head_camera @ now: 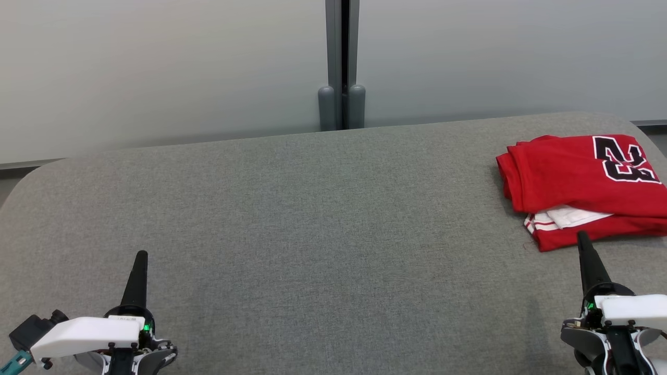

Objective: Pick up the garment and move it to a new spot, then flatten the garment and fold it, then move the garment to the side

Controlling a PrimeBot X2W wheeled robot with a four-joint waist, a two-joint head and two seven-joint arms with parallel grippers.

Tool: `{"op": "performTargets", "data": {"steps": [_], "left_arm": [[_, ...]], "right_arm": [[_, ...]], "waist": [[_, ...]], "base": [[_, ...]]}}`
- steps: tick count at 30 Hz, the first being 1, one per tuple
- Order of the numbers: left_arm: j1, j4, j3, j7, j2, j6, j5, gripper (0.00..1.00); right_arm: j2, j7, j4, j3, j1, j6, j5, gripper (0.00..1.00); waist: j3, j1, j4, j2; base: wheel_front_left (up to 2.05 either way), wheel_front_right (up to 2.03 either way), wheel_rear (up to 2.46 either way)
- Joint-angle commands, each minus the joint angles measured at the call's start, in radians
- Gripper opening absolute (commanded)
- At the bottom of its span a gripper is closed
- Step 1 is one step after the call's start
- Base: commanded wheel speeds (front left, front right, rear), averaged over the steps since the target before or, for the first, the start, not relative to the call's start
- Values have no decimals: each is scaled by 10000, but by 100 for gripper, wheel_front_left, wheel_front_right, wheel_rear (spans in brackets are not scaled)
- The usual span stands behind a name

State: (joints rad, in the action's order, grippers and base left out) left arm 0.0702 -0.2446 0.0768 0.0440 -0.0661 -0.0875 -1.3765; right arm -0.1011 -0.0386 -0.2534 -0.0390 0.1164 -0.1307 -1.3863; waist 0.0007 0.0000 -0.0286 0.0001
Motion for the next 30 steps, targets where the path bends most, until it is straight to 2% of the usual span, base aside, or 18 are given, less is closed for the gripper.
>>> {"op": "performTargets", "data": {"steps": [1, 30], "left_arm": [[244, 35, 77, 72, -24, -102, -231, 0], [436, -6, 361, 635, 129, -417, -2075, 0]], "right_arm": [[21, -88, 78, -90, -45, -1, -235, 0], [414, -665, 108, -658, -108, 0, -2019, 0]], "waist": [[1, 0, 14, -1], [20, 0, 238, -1]], "base": [[0, 0, 0], [0, 0, 0]]}}
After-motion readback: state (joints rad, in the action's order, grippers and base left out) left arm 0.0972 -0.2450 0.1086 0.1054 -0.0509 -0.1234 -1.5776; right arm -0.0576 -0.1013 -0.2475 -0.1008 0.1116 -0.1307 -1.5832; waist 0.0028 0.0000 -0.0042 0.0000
